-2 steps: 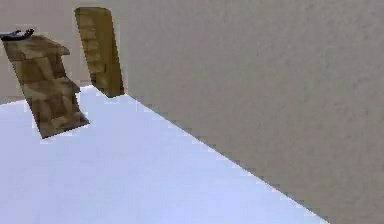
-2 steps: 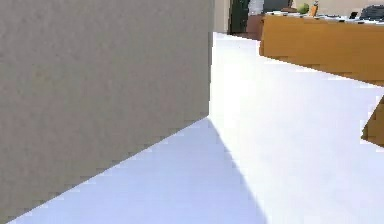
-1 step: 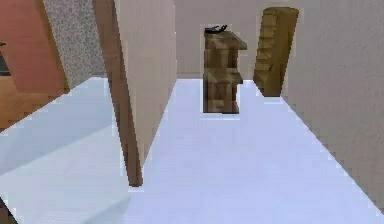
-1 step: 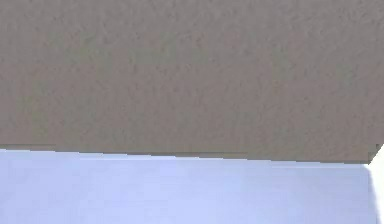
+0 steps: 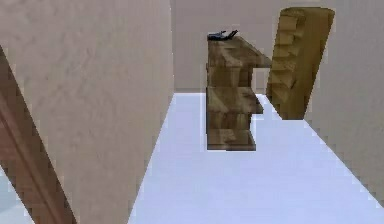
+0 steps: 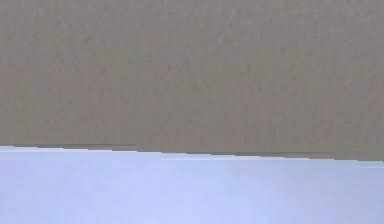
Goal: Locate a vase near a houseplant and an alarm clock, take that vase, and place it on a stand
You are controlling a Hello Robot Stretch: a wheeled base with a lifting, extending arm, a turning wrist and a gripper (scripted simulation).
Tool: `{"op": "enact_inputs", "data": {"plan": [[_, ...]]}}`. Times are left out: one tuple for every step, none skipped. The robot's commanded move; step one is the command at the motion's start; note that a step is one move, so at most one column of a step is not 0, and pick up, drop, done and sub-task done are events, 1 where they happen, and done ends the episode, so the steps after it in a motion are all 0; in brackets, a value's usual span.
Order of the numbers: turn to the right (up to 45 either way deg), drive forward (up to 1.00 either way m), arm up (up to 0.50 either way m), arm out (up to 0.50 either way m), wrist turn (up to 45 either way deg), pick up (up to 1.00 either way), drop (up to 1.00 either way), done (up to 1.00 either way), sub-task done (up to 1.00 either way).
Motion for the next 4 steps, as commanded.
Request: {"op": "enact_inputs", "data": {"plan": [[-45.0,0.00,0.00,0.00,0.0,0.00,0.00,0.00,0.00],[-39.0,0.00,0.00,0.00,0.0,0.00,0.00,0.00,0.00],[0.0,1.00,0.00,0.00,0.0,0.00,0.00,0.00,0.00],[-21.0,0.00,0.00,0.00,0.0,0.00,0.00,0.00,0.00]]}}
